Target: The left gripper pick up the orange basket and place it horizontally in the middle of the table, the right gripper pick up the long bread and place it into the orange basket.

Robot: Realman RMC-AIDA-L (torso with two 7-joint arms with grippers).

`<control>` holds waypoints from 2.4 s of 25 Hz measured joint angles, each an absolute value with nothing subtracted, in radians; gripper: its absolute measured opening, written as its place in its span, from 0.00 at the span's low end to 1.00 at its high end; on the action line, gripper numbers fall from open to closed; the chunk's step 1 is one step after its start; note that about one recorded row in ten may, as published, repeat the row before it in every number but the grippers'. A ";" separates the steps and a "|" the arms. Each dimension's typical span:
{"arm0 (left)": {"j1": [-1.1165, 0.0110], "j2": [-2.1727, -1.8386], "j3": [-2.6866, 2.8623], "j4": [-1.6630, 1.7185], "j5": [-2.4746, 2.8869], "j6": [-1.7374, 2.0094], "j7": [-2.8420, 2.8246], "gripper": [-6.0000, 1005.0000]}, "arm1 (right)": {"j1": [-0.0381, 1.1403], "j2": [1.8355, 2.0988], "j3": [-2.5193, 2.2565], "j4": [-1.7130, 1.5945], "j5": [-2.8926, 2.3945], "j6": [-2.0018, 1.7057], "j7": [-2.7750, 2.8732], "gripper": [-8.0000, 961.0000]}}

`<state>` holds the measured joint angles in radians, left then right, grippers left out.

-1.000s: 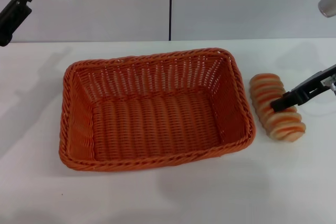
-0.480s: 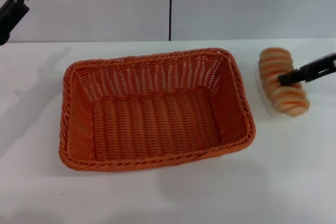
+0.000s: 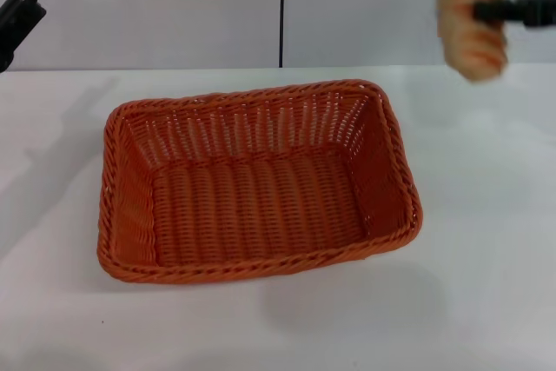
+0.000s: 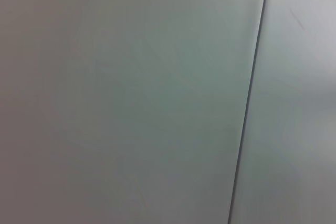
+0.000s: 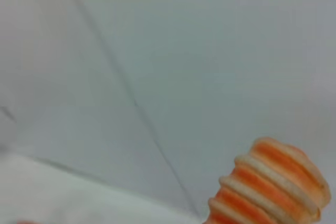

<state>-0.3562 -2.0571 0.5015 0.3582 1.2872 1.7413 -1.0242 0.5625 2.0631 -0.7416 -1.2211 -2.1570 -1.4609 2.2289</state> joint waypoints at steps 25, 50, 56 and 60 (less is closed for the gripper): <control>-0.353 -2.060 0.510 0.351 1.289 1.748 -1.025 0.81 | 0.697 2.073 -1.135 -0.956 -1.899 -1.454 2.134 0.50; -0.348 -2.063 0.377 0.276 1.206 1.723 -0.888 0.81 | 0.243 2.072 -0.623 -0.636 -1.160 -1.484 1.114 0.61; -0.355 -2.063 0.233 0.145 1.166 1.717 -0.694 0.81 | 0.239 2.072 -0.402 -0.367 -0.952 -1.561 0.766 0.61; -0.366 -2.065 0.169 0.091 1.165 1.708 -0.576 0.81 | 0.245 2.072 -0.324 -0.278 -0.871 -1.589 0.675 0.61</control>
